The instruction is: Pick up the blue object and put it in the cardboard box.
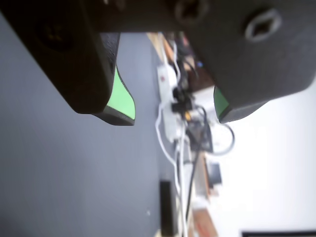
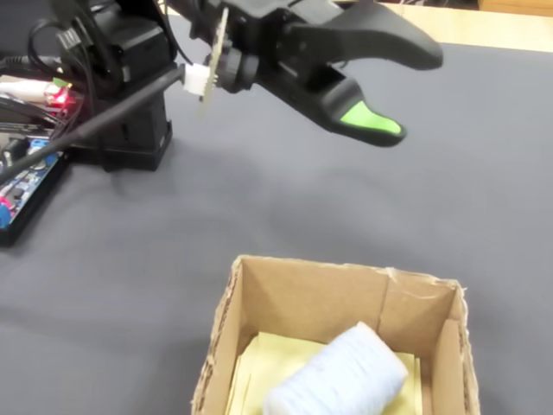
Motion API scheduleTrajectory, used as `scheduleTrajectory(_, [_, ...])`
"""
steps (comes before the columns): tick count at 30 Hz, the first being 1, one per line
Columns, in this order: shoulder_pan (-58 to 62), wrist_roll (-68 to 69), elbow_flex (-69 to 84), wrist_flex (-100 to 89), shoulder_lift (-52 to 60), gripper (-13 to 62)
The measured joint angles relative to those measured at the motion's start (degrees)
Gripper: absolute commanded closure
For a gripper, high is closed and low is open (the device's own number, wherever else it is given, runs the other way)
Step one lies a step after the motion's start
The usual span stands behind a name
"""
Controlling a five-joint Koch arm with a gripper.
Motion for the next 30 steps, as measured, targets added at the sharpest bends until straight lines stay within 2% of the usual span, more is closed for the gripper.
scheduleTrajectory(4, [-5.27, 0.18, 4.57, -0.09, 5.62, 17.7])
scheduleTrajectory(9, [-10.72, 0.35, 8.35, 2.55, 5.98, 17.1])
scheduleTrajectory(22, [-12.57, 1.14, 21.27, 6.06, 5.98, 15.6])
scheduleTrajectory(30, [-12.83, 4.75, 22.68, 10.72, 5.98, 15.5])
